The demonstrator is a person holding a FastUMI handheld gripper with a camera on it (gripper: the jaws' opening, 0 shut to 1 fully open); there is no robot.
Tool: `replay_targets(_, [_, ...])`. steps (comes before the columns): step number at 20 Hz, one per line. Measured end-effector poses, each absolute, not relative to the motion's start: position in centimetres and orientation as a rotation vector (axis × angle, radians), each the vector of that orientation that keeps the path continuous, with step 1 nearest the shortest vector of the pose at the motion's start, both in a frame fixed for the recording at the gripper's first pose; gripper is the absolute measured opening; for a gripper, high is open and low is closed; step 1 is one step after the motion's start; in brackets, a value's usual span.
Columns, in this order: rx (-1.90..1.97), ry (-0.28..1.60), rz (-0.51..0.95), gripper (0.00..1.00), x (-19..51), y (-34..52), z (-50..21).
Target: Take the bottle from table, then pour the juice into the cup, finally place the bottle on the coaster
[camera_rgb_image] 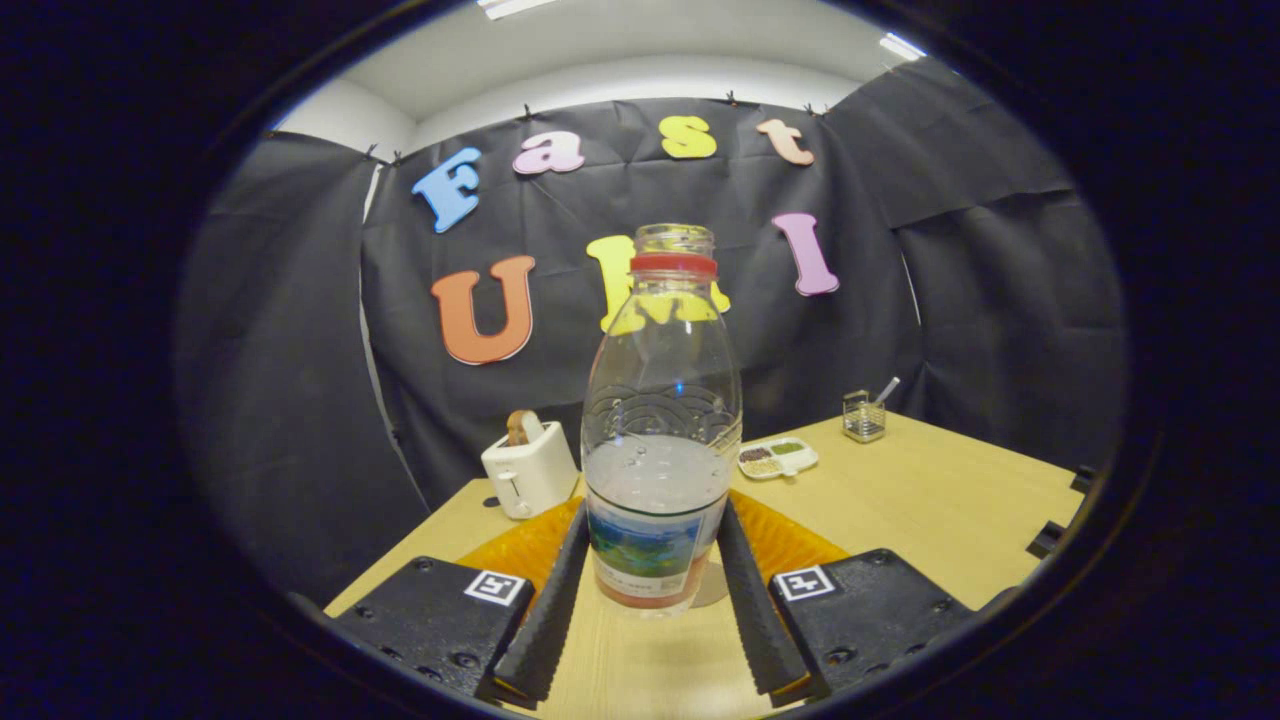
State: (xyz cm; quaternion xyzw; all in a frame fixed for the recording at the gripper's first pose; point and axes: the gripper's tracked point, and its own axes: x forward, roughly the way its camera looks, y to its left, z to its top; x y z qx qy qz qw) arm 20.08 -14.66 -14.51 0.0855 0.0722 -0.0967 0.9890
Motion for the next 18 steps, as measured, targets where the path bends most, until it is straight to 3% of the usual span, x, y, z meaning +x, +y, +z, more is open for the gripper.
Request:
replay_targets(9, [0.026, 0.196, -0.225, 0.76, 28.1, -16.5, -18.2])
replay_targets(18, [0.023, 0.309, -0.198, 0.77, 32.1, -16.1, -27.6])
